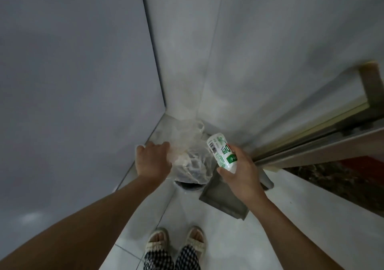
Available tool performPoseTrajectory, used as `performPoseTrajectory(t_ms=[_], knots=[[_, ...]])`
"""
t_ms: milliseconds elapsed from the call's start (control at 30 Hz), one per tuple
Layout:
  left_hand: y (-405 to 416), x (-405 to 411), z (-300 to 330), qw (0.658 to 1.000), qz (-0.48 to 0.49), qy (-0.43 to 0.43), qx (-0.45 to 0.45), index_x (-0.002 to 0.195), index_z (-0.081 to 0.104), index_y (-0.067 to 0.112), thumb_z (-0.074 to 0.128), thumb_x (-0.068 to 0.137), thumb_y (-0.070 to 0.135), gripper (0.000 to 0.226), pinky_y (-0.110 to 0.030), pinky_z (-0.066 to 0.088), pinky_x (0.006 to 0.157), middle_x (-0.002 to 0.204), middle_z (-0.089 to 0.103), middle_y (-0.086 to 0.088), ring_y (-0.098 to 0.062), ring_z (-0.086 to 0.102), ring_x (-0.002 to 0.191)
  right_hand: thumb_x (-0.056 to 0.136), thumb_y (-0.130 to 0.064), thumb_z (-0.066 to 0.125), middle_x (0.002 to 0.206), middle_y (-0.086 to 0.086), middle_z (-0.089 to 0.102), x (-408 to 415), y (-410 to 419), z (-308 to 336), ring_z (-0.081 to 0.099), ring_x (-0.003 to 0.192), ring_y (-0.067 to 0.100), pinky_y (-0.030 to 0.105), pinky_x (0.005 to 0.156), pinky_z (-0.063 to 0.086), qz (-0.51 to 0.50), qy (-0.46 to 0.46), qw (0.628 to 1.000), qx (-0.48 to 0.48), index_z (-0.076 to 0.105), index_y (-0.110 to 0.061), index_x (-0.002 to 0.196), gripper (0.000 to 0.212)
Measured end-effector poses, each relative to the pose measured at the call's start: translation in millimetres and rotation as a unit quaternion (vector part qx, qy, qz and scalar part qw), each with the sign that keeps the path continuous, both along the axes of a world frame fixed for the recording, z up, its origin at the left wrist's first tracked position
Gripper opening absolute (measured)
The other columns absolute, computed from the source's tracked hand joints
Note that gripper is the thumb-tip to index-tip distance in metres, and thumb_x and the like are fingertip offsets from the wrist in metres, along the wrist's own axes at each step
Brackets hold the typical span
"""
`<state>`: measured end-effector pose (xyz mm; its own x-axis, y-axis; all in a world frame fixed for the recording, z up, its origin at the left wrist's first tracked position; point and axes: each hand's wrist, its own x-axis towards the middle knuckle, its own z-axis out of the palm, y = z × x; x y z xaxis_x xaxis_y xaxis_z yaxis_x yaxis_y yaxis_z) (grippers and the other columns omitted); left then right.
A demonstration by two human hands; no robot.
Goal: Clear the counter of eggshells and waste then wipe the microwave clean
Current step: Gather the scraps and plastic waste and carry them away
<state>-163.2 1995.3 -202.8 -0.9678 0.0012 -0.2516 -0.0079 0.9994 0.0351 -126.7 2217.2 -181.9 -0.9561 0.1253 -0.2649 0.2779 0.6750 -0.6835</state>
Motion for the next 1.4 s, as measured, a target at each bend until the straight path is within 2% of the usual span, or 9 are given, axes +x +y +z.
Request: performPoseTrajectory(t_ms=[200, 367, 567, 733, 900, 1033, 1200, 1300, 1400], knots=[[5, -11, -91, 1.0, -0.013, -0.021, 0.003, 0.107, 0.054, 0.026, 0.06, 0.082, 0.026, 0.025, -0.035, 0.034, 0.086, 0.097, 0.067, 0.002, -0.021, 0.054, 0.101, 0.074, -0.016, 0.075, 0.122, 0.006, 0.052, -6, -1, -87, 0.046, 0.096, 0.011, 0.018, 0.076, 0.038, 0.003, -0.018, 1.0, -0.008, 0.046, -0.022, 0.13, 0.064], [-2, -22, -162, 0.999, -0.027, -0.003, -0.036, 0.105, 0.056, 0.025, 0.06, 0.081, 0.024, 0.025, -0.035, 0.034, 0.082, 0.09, 0.068, 0.002, -0.021, 0.056, 0.096, 0.075, -0.016, 0.074, 0.127, 0.003, 0.05, -5, 0, -154, 0.047, 0.103, 0.011, 0.016, 0.078, 0.034, -0.013, -0.038, 0.999, -0.01, 0.044, -0.021, 0.133, 0.065], [5, -33, -239, 0.995, -0.07, -0.009, -0.067, 0.107, 0.056, 0.027, 0.061, 0.08, 0.028, 0.027, -0.037, 0.034, 0.084, 0.091, 0.069, 0.003, -0.021, 0.055, 0.096, 0.076, -0.018, 0.074, 0.124, 0.004, 0.052, -5, 1, -219, 0.052, 0.105, 0.017, 0.032, 0.087, 0.048, -0.035, -0.06, 0.997, -0.017, 0.044, -0.025, 0.134, 0.066], [26, -35, -295, 0.992, -0.104, -0.016, -0.072, 0.105, 0.055, 0.026, 0.055, 0.078, 0.018, 0.028, -0.036, 0.031, 0.08, 0.089, 0.068, 0.005, -0.021, 0.054, 0.096, 0.074, -0.018, 0.075, 0.122, 0.002, 0.054, -8, 6, -265, 0.052, 0.104, 0.015, 0.028, 0.086, 0.046, -0.045, -0.053, 0.998, -0.013, 0.046, -0.024, 0.131, 0.064], [42, -34, -344, 0.991, -0.118, -0.033, -0.048, 0.11, 0.055, 0.027, 0.057, 0.078, 0.022, 0.032, -0.038, 0.032, 0.082, 0.095, 0.068, 0.004, -0.024, 0.053, 0.102, 0.074, -0.018, 0.075, 0.123, 0.0, 0.053, -10, 14, -303, 0.052, 0.105, 0.017, 0.038, 0.089, 0.048, -0.054, -0.059, 0.997, -0.019, 0.046, -0.025, 0.132, 0.064], [53, -32, -375, 0.991, -0.121, -0.046, -0.035, 0.107, 0.057, 0.028, 0.061, 0.076, 0.026, 0.031, -0.037, 0.032, 0.083, 0.091, 0.068, 0.005, -0.024, 0.052, 0.101, 0.075, -0.019, 0.074, 0.124, -0.001, 0.052, -11, 19, -327, 0.051, 0.105, 0.015, 0.037, 0.088, 0.049, -0.051, -0.058, 0.997, -0.017, 0.046, -0.025, 0.132, 0.064], [58, -29, -400, 0.988, -0.128, -0.086, -0.009, 0.112, 0.053, 0.032, 0.064, 0.074, 0.032, 0.039, -0.038, 0.032, 0.095, 0.099, 0.067, 0.007, -0.021, 0.052, 0.102, 0.075, -0.02, 0.074, 0.123, -0.002, 0.053, -10, 19, -346, 0.052, 0.103, 0.015, 0.033, 0.085, 0.049, -0.048, -0.058, 0.997, -0.019, 0.046, -0.026, 0.132, 0.064], [52, -25, -398, 0.989, -0.106, -0.096, 0.032, 0.12, 0.05, 0.029, 0.066, 0.073, 0.031, 0.05, -0.036, 0.03, 0.1, 0.105, 0.065, 0.004, -0.022, 0.052, 0.105, 0.075, -0.019, 0.074, 0.122, -0.002, 0.052, -7, 16, -346, 0.051, 0.103, 0.013, 0.03, 0.086, 0.048, -0.039, -0.064, 0.997, -0.015, 0.045, -0.025, 0.132, 0.065], [42, -23, -382, 0.99, -0.089, -0.086, 0.074, 0.119, 0.048, 0.028, 0.069, 0.074, 0.039, 0.052, -0.033, 0.031, 0.096, 0.114, 0.059, 0.003, -0.021, 0.049, 0.11, 0.075, -0.02, 0.074, 0.121, -0.002, 0.051, -5, 9, -338, 0.051, 0.102, 0.011, 0.03, 0.085, 0.048, -0.036, -0.072, 0.997, -0.021, 0.045, -0.026, 0.132, 0.065]])
